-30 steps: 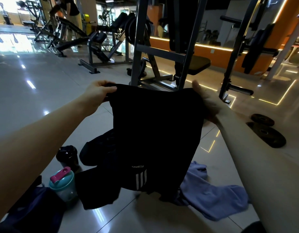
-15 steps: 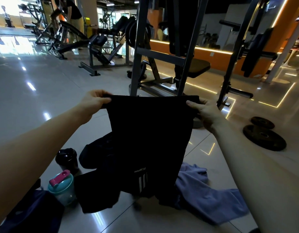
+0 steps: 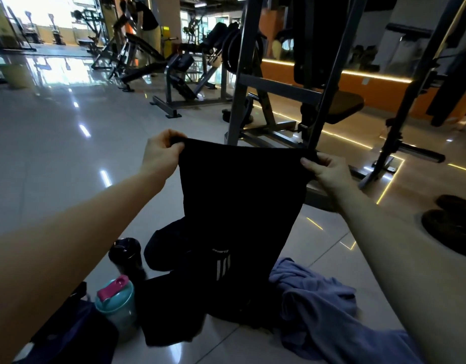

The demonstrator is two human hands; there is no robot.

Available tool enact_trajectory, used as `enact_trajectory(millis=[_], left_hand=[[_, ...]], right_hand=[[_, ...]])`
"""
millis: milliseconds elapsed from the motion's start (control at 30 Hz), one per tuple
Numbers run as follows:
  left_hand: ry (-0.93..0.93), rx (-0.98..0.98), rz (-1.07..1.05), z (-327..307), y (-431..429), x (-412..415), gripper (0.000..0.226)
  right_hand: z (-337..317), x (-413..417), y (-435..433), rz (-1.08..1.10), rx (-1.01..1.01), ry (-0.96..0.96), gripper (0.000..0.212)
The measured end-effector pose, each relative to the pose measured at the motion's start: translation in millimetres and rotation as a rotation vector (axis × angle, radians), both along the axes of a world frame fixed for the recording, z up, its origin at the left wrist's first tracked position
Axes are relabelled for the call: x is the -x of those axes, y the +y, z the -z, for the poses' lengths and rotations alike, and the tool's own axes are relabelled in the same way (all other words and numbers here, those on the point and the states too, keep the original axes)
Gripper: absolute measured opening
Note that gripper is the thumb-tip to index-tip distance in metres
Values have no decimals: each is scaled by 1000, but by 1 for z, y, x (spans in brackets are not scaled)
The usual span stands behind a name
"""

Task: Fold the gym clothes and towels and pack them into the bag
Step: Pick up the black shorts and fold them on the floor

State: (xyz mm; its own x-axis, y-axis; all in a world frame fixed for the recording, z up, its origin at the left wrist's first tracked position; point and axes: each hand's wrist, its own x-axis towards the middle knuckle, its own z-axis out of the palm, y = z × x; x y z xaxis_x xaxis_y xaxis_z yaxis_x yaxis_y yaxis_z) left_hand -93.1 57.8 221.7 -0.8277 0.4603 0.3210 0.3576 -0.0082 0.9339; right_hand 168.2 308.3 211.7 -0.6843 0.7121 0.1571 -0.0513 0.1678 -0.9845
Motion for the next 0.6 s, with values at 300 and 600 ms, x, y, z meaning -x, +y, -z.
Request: enact_trajectory(millis=[300, 600], left_hand=[[-29, -144, -8, -27, -64, -36, 28], [-227, 372, 270, 101, -185, -118, 41]], right_hand=[[-21, -37, -74, -68, -143, 128, 19], [82, -132, -157, -180, -46, -383, 23]])
